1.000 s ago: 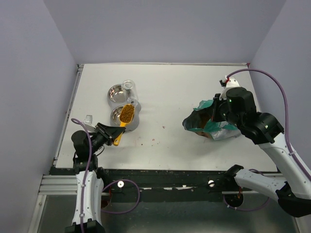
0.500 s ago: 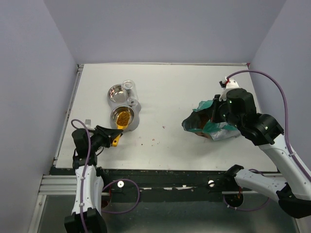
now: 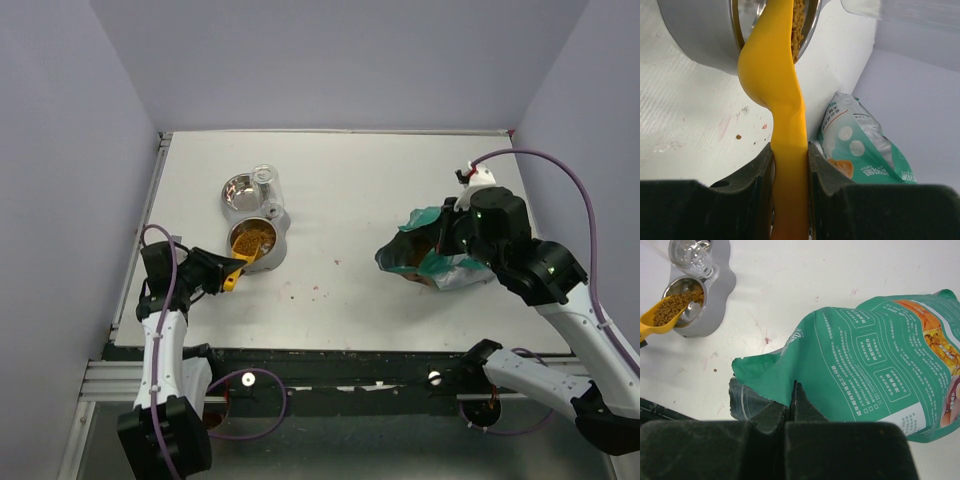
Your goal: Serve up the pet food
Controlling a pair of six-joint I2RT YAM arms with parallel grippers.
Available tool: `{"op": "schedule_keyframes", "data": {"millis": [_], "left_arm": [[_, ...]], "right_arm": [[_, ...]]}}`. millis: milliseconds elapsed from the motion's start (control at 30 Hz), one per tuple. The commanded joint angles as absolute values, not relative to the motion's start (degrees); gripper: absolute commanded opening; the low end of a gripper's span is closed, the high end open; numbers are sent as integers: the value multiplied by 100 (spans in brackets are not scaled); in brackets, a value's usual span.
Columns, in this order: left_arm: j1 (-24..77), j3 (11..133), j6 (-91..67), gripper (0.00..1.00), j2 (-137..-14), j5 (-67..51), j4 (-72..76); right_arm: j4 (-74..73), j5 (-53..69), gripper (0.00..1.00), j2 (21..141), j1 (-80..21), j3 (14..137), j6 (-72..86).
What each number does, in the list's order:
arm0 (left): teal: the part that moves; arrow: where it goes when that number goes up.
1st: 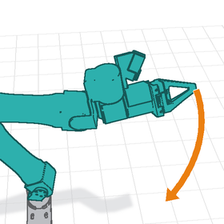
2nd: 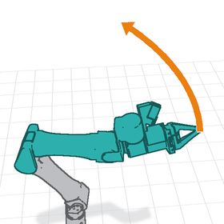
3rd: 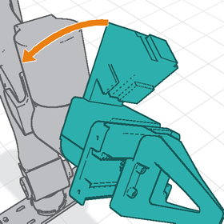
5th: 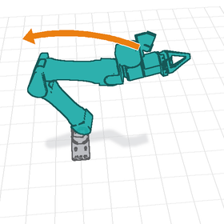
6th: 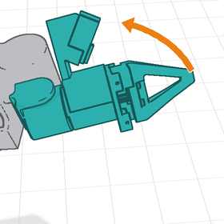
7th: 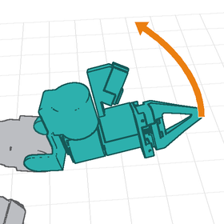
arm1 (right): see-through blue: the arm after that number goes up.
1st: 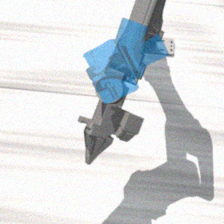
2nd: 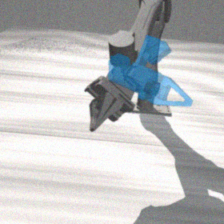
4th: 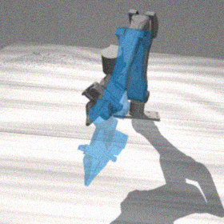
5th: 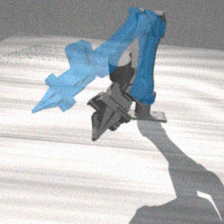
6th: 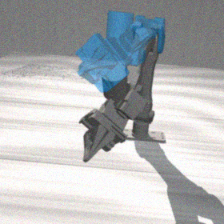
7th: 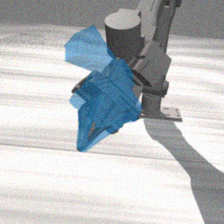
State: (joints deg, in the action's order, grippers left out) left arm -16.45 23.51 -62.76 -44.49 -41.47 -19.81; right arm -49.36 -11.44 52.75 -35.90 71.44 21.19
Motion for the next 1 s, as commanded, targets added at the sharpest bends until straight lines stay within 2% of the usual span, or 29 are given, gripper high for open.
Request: {"op": "schedule_keyframes", "data": {"millis": [0, 367, 967], "left_arm": [[-1687, 2926, -5784, 0, -4640, -3894, -2926], [-1609, 4481, -5089, 0, -5721, -3112, -4982], [-343, 6880, -5396, 0, -7558, -1750, -6406]], "right_arm": [[-4377, -1064, 0, 5045, -3604, 7102, 2206], [-4114, -958, 0, 4878, -3604, 6926, 2215], [-3990, -888, 0, 4869, -3604, 6917, 2206]]}}
